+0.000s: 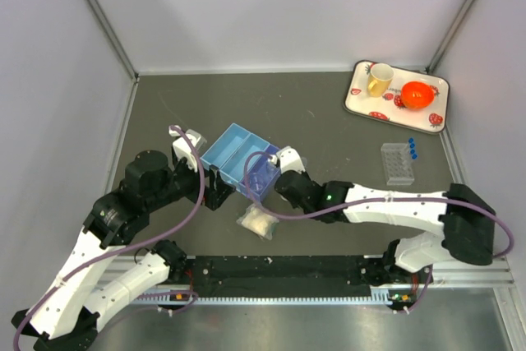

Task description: Organize the chemistry lab equipment

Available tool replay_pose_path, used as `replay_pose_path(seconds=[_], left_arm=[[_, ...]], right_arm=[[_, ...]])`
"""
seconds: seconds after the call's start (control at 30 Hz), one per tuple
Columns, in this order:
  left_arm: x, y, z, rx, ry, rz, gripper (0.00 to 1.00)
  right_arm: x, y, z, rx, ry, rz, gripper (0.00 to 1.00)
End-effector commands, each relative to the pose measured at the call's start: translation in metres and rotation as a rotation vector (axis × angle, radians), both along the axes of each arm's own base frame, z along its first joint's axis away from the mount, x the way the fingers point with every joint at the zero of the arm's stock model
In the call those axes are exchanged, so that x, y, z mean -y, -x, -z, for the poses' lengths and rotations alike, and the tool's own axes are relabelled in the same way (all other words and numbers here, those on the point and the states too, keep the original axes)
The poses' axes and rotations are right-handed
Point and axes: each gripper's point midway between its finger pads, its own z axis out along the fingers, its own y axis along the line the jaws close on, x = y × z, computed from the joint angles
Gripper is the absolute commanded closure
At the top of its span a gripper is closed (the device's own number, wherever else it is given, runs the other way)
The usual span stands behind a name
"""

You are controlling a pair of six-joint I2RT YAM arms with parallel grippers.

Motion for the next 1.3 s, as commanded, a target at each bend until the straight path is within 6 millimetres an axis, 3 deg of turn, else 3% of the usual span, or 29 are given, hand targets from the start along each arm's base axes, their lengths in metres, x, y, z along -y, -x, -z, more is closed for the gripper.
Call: replay_pose_path(seconds=[0.0,0.13,0.33,0.37,0.4,0.43,0.47,0.5,0.53,0.57,0.6,0.8,1.27], left_arm=[[0.003,-0.003,-0.013,0.041,0.033,0.007,0.01],[0.003,-0.002,-0.014,0.037,0.04,0.003,0.01],[0.005,0.003,-0.014,0.026,0.062,0.014,0.01],[0.005,0.002,-0.014,0.026,0.062,0.01,0.01],[0.004,0.003,-0.014,0.027,0.063,0.008,0.01],[0.003,0.002,-0.013,0.027,0.057,0.003,0.01],[0.001,0.002,-0.011,0.026,0.05,-0.004,0.01],[0.001,0.002,-0.011,0.027,0.048,-0.006,0.01],[0.0,0.002,-0.008,0.021,0.04,-0.008,0.01],[-0.001,0.002,-0.008,0.02,0.038,-0.013,0.01],[-0.002,0.003,-0.008,0.025,0.04,-0.011,0.01],[-0.006,0.004,-0.003,0.02,0.024,-0.028,0.01],[-0.005,0.005,0.001,0.013,0.027,-0.021,0.01]], right_arm=[[0.012,-0.004,-0.055,0.081,-0.033,0.042,1.0],[0.005,-0.012,-0.104,0.133,-0.087,0.03,1.0],[-0.025,-0.049,-0.143,0.108,-0.155,-0.004,1.0],[-0.033,-0.056,-0.135,0.082,-0.143,-0.008,1.0],[-0.043,-0.066,-0.148,0.081,-0.179,-0.012,1.0],[-0.052,-0.067,-0.146,0.042,-0.189,-0.044,1.0],[-0.056,-0.081,-0.131,0.006,-0.163,-0.03,1.0],[-0.066,-0.088,-0.146,0.011,-0.197,-0.037,1.0],[-0.075,-0.089,-0.145,-0.021,-0.208,-0.065,1.0],[-0.08,-0.098,-0.124,-0.071,-0.17,-0.061,1.0],[-0.088,-0.104,-0.137,-0.068,-0.197,-0.071,1.0],[-0.123,-0.11,-0.098,-0.214,-0.145,-0.145,1.0],[-0.143,-0.101,-0.026,-0.382,-0.065,-0.211,1.0]])
